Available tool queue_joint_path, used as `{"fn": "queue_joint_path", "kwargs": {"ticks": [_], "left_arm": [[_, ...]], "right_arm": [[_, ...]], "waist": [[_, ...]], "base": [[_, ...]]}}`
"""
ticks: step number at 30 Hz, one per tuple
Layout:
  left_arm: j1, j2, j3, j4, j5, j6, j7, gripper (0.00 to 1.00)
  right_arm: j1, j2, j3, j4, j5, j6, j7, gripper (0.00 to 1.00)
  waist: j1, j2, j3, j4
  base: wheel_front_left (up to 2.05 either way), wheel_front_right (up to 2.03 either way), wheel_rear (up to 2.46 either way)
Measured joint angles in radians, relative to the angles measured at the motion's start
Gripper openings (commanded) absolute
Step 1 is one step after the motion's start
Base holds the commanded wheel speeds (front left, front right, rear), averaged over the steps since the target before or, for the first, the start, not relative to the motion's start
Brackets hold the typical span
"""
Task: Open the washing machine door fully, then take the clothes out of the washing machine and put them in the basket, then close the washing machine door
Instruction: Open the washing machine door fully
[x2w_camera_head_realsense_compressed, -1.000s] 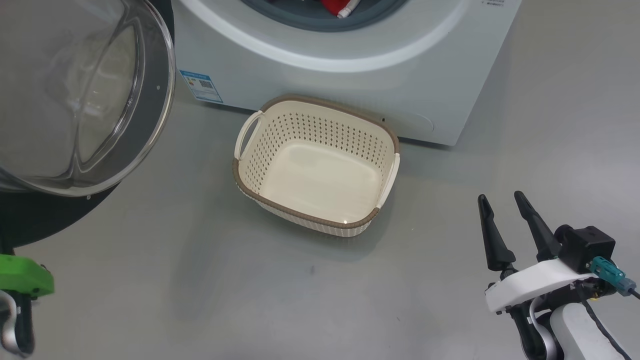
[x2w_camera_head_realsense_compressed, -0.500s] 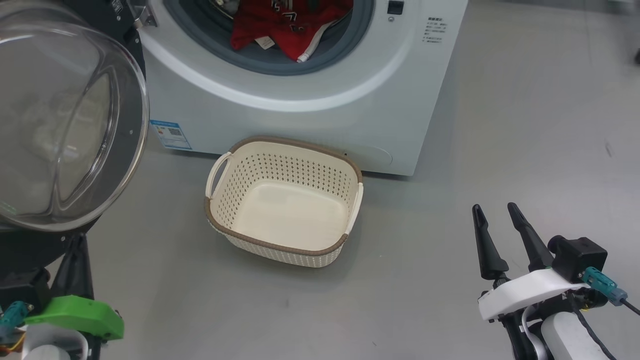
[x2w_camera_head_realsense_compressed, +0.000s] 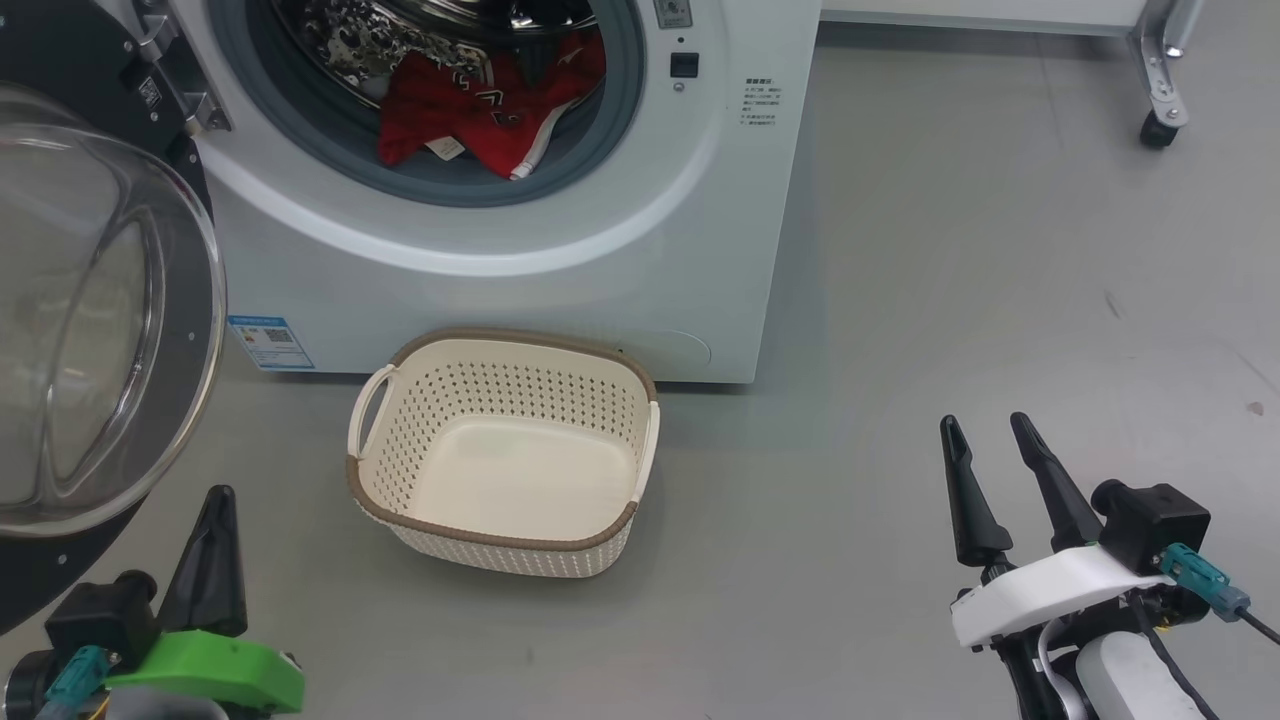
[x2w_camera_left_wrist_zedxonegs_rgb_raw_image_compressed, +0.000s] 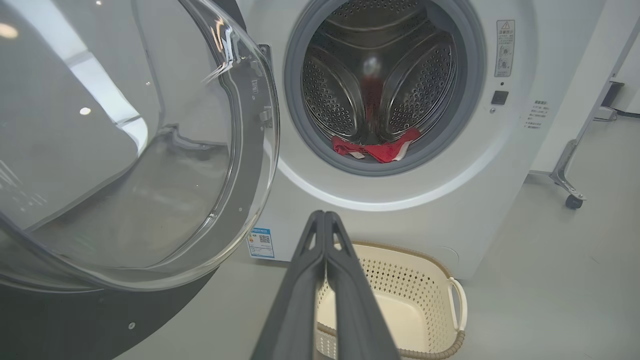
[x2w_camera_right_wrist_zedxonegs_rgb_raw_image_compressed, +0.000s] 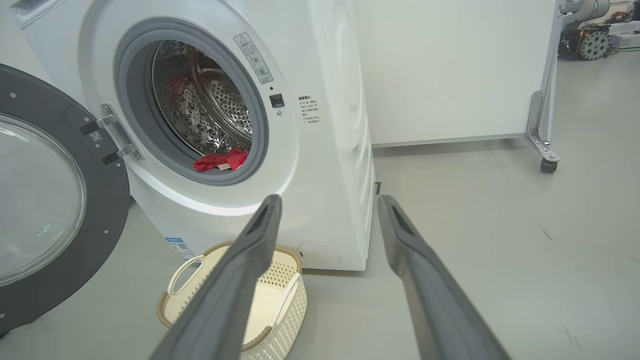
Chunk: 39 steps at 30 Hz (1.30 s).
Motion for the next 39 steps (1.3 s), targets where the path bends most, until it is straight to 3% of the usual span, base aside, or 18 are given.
{"fn": "queue_joint_path", "kwargs": {"ticks": [4,5,6,7,8,9,39], "left_arm": [[0.012,-0.016,-0.012,-0.041,0.004,0.000,-0.001,0.00],[0.012,-0.019,-0.017,-0.047,0.010,0.000,-0.001,0.06],[0.014,-0.021,-0.022,-0.053,0.014,0.000,-0.001,0.32],[0.019,-0.021,-0.028,-0.063,0.017,0.000,-0.001,0.49],[0.026,-0.024,-0.033,-0.073,0.018,-0.001,-0.001,0.86],[0.033,-0.026,-0.037,-0.080,0.018,-0.005,-0.001,1.00],[0.094,-0.046,-0.063,-0.167,0.017,-0.015,-0.001,1.00]], "right_arm": [[0.001,0.001,-0.005,0.002,0.000,0.000,-0.002,1.00],[0.001,0.001,-0.005,0.003,-0.001,0.000,-0.003,1.00],[0.002,0.001,-0.006,0.003,-0.002,0.000,-0.006,1.00],[0.004,0.001,-0.007,0.003,-0.002,0.000,-0.006,1.00],[0.006,0.001,-0.006,0.004,-0.004,0.000,-0.006,1.00],[0.009,0.002,-0.007,0.004,-0.006,0.000,-0.006,1.00],[0.022,-0.022,-0.013,0.003,-0.092,-0.019,-0.009,1.00]], "waist": [[0.0000,0.0000,-0.012,-0.023],[0.0000,0.0000,-0.015,-0.027],[0.0000,0.0000,-0.018,-0.032],[0.0000,0.0000,-0.021,-0.036],[0.0000,0.0000,-0.024,-0.040],[0.0000,0.0000,-0.026,-0.043],[0.0000,0.0000,-0.031,-0.075]], "base": [[0.00,0.00,0.00],[0.00,0.00,0.00],[0.00,0.00,0.00],[0.00,0.00,0.00],[0.00,0.00,0.00],[0.00,0.00,0.00],[0.00,0.00,0.00]]}}
